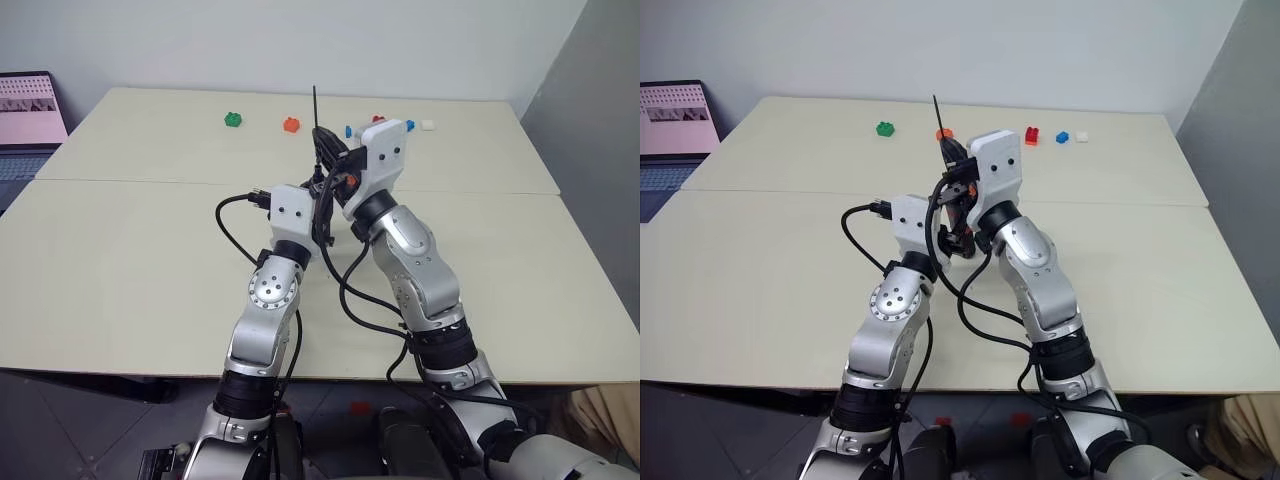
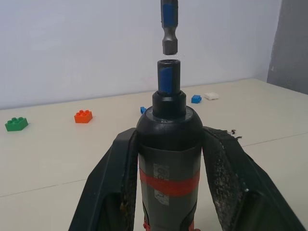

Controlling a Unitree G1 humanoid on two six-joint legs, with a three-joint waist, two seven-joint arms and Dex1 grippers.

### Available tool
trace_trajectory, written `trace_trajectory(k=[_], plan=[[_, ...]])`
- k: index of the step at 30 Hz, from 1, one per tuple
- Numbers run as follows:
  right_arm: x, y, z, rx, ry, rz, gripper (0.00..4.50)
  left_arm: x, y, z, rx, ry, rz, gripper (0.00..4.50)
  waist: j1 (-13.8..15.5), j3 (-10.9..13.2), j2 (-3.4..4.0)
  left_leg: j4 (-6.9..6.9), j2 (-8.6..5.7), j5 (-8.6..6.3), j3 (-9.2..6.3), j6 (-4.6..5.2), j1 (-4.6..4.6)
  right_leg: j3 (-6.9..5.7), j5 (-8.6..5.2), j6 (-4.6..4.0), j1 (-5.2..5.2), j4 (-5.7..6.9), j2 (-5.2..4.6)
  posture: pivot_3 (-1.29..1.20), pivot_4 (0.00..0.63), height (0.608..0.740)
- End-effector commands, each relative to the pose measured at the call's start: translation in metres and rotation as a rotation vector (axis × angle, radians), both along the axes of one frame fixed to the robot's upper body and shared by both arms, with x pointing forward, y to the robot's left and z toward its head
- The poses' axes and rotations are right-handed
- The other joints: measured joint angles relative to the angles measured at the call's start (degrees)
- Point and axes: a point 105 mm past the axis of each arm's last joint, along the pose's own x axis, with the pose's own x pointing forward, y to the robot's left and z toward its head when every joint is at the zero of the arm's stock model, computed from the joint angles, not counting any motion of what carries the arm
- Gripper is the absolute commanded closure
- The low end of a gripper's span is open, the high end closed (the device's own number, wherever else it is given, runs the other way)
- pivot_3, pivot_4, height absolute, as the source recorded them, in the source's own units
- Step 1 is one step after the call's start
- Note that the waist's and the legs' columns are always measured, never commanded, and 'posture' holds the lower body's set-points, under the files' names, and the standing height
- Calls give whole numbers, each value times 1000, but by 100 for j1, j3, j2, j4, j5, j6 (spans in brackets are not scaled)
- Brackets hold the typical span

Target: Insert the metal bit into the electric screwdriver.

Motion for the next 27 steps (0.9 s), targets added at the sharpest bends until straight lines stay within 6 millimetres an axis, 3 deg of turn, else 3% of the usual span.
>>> trace_trajectory(k=[1, 27], plan=[[-7, 5, 18, 28, -70, 16, 4500, -3, -1, 12, 1, -47, -1, 2866, 0, 0, 0, 0, 0, 0, 0, 0, 0, 0, 0, 0, 0, 0, 0, 0, 150, 740], [-9, 9, 2, -9, -44, 30, 4500, -3, -1, 11, 5, -45, -5, 2866, 0, 0, 0, 0, 0, 1, 0, -1, 2, 0, 0, 0, 0, 2, 0, 0, 150, 740]])
